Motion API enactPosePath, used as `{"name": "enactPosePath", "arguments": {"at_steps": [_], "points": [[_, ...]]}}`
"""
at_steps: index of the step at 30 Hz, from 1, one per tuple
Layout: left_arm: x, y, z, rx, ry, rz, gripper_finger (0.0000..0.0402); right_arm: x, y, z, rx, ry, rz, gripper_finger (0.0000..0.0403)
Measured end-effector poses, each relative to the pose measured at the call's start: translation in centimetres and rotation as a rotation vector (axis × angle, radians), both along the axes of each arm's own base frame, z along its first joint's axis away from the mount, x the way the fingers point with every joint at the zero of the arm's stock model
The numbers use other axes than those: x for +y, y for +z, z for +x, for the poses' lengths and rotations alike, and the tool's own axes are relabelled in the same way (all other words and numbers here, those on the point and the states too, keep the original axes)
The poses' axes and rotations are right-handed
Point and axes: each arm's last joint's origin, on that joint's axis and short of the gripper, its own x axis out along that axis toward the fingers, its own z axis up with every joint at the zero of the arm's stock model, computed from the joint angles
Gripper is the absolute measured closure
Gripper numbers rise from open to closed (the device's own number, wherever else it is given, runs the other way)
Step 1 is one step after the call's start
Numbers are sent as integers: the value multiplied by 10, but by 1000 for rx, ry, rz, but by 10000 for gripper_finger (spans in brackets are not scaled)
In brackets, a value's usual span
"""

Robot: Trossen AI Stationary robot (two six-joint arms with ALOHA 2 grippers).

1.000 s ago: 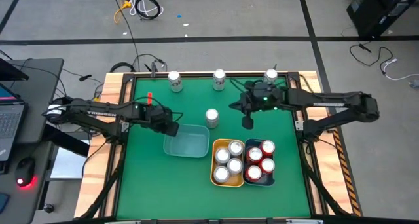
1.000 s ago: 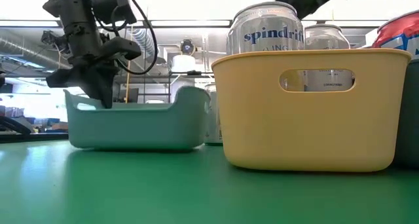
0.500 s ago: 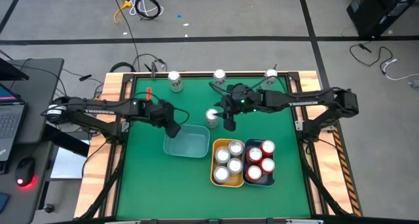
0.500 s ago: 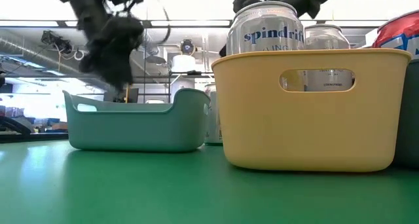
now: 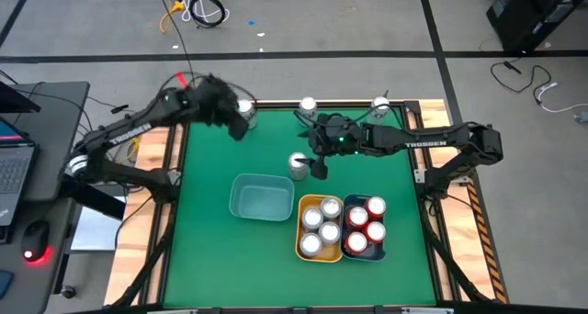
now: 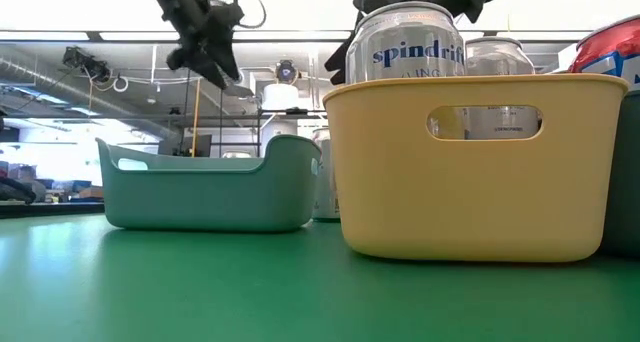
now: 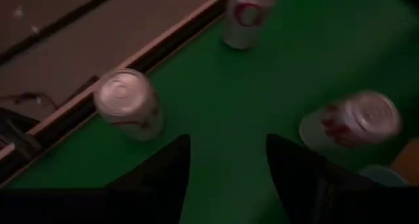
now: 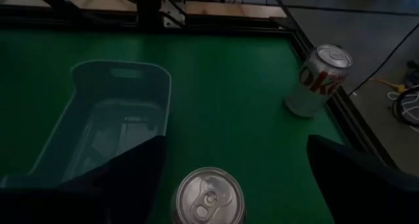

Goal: Sort soda cans
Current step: Put the silver soda can into the green bin

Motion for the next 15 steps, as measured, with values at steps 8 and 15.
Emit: {"name": "enactPosePath", "arguments": {"at_steps": [8,15], "points": [[76,-20,-7,98,69,-98,187,0,0,0,5,6,-17,46],[122,-44,7,227,58,-174,179,0,-1,0,10,6,-17,49]]}}
